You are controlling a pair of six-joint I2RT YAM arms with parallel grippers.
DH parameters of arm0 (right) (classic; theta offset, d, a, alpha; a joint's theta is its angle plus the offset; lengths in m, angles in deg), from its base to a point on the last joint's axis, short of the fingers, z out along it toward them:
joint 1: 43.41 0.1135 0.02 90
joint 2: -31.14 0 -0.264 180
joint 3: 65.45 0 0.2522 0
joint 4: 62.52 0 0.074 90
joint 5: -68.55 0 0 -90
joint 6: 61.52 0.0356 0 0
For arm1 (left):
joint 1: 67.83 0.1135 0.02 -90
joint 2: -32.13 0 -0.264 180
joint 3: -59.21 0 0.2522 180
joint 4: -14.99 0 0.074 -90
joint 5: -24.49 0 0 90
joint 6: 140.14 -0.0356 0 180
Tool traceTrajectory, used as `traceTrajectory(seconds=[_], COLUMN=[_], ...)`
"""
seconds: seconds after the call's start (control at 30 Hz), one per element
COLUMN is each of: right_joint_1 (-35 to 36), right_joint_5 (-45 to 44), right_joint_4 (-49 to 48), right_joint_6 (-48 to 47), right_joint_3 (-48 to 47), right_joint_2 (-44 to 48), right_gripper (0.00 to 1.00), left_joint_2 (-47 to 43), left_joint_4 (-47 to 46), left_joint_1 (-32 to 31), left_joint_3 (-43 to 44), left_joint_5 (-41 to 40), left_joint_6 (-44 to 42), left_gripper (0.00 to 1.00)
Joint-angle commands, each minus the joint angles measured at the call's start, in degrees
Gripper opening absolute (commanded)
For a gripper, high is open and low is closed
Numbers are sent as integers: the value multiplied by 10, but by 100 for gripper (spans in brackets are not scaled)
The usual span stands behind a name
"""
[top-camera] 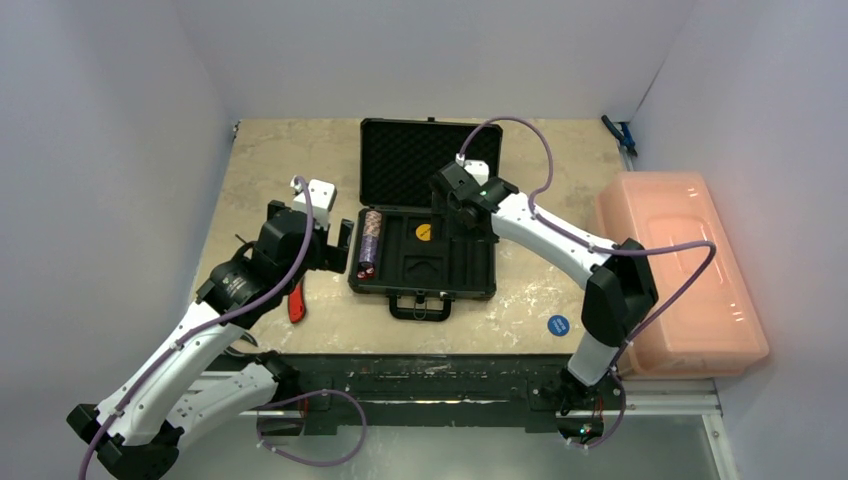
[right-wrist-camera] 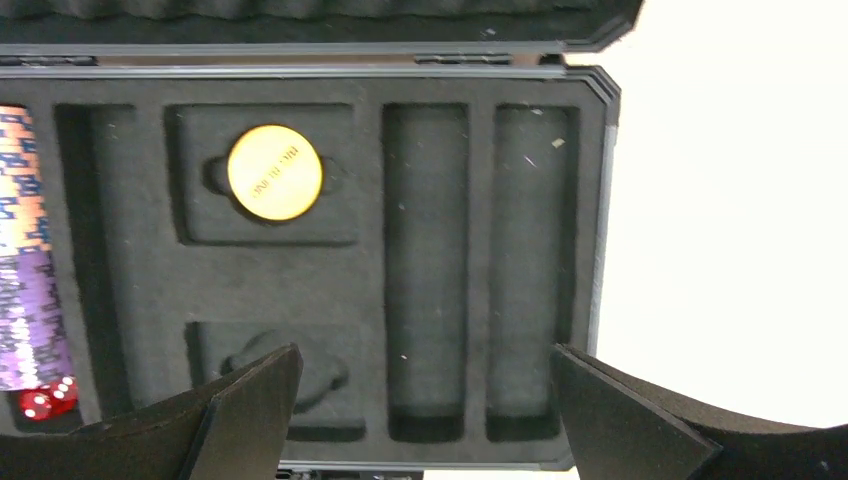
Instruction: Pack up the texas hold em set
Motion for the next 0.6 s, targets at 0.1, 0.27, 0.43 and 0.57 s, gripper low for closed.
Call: traceTrajectory(seconds=[0.1,0.27,0.43,0.57], right_joint_1=[-1,-8,-40,-79], right_joint_5=[-56,-74,-54,-34], right_joint_4=[24,42,34,43], right_joint_6=[45,85,133,157], right_joint_3=[60,116,207,275], right_joint_2=[78,122,201,258], right_gripper=[99,99,99,99], left_joint_2=[-2,-4,-2,3], left_joint_4=[-20,-20,-22,-22], left_joint_1=[4,3,3,3], left_joint_3=[-1,-3,-4,-3], left_joint_5=[2,-3,-4,0], left_joint_6=[1,5,5,2], left_gripper=[100,100,100,100])
